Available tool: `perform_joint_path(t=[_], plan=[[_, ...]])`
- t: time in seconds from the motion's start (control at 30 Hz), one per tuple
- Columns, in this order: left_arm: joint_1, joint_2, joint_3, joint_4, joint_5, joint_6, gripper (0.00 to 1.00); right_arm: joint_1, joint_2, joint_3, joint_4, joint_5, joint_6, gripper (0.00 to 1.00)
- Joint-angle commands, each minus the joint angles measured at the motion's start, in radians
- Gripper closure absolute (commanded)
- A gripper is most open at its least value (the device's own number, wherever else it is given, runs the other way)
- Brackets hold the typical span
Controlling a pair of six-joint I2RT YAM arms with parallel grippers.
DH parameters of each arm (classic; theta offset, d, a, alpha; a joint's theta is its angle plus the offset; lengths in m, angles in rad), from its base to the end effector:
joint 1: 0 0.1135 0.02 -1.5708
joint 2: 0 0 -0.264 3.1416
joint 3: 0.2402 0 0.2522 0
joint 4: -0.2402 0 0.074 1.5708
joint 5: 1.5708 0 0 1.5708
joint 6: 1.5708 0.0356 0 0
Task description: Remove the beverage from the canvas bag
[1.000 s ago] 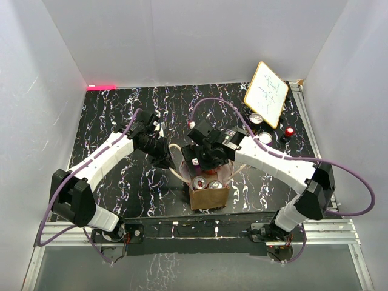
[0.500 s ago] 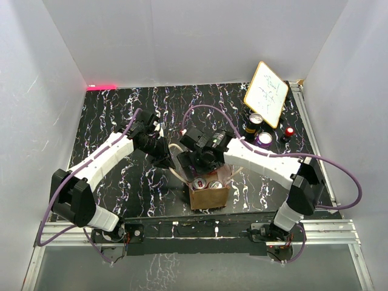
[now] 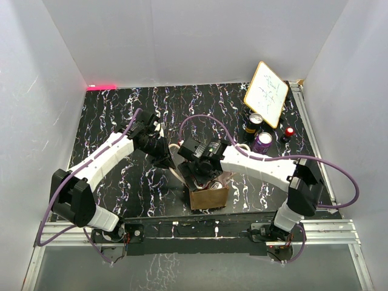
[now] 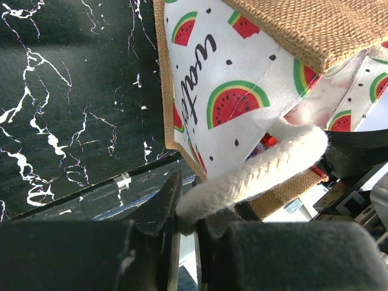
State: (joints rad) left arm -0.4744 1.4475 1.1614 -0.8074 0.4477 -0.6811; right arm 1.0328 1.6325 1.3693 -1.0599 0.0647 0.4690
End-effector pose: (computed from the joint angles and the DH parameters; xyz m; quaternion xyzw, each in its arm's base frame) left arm 0.2493 -0.1454 0.2697 -0.0455 0.9478 -0.3066 0.0753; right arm 0.1635 0.2695 0.2650 -0.2721 0.9538 0.0608 0.1122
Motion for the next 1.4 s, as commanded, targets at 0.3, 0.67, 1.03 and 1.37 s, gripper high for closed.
perform_joint_path(t=[0.3, 0.67, 1.03, 1.37], plan=[[0.002, 0.000, 0.010, -0.005, 0.002, 0.013, 1.00, 0.016, 0.042, -0.023, 0.069, 0.054, -0.030, 0.27], [0.003, 0.000, 0.001, -0.004, 0.002, 0.017, 1.00, 0.019, 0.053, -0.097, 0.120, 0.041, -0.036, 0.36], [0.002, 0.017, 0.015, -0.011, 0.003, 0.030, 1.00, 0.022, 0.005, 0.104, 0.015, 0.098, -0.033, 0.62], [0.002, 0.036, 0.030, -0.023, 0.005, 0.047, 1.00, 0.021, -0.084, 0.309, -0.075, 0.217, -0.018, 0.79]])
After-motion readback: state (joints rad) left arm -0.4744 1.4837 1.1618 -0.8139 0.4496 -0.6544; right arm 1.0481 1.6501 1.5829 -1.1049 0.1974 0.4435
